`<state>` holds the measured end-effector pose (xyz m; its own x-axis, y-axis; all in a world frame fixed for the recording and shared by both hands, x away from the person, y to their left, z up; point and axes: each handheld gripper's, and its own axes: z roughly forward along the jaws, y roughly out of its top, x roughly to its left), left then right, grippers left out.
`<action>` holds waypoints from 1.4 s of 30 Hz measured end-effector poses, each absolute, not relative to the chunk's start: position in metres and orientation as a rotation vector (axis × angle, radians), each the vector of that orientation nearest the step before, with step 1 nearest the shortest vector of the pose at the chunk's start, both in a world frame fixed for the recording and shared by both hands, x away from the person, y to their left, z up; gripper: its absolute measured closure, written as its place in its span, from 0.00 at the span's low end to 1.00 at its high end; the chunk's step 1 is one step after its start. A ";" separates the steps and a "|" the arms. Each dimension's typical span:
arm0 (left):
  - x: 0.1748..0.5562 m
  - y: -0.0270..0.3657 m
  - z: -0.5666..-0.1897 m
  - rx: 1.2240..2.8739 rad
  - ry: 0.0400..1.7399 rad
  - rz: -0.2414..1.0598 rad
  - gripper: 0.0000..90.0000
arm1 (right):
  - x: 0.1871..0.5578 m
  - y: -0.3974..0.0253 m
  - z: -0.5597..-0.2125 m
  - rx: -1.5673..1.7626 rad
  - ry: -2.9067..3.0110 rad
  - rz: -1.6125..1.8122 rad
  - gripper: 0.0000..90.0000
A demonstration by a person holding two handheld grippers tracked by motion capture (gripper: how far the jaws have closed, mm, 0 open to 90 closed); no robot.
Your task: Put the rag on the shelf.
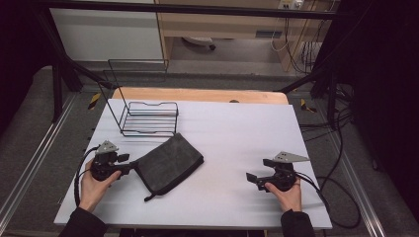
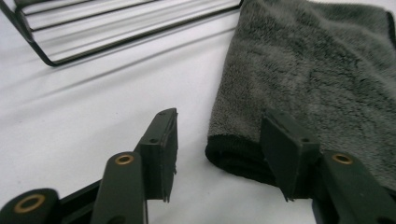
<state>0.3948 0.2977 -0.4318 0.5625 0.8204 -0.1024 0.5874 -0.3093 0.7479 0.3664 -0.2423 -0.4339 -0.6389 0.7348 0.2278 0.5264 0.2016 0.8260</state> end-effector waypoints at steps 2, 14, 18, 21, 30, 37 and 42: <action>0.398 0.296 -0.436 2.040 1.134 0.367 0.55 | 0.368 -0.237 -0.433 1.214 2.258 1.405 0.06; 0.400 0.291 -0.444 2.069 1.122 0.316 0.68 | 0.384 -0.168 -0.423 1.157 2.297 1.330 0.14; 0.400 0.290 -0.445 2.069 1.126 0.306 0.70 | 0.392 -0.144 -0.421 1.151 2.297 1.317 0.17; 0.400 0.290 -0.445 2.069 1.131 0.296 0.71 | 0.399 -0.126 -0.422 1.161 2.304 1.305 0.19; 0.399 0.287 -0.444 2.091 1.120 0.302 0.78 | 0.423 -0.083 -0.437 1.241 2.333 1.295 0.40; 0.399 0.286 -0.444 2.097 1.118 0.305 0.80 | 0.432 -0.067 -0.448 1.267 2.351 1.248 0.55; 0.399 0.286 -0.444 2.096 1.120 0.306 0.80 | 0.432 -0.067 -0.452 1.283 2.379 1.233 0.60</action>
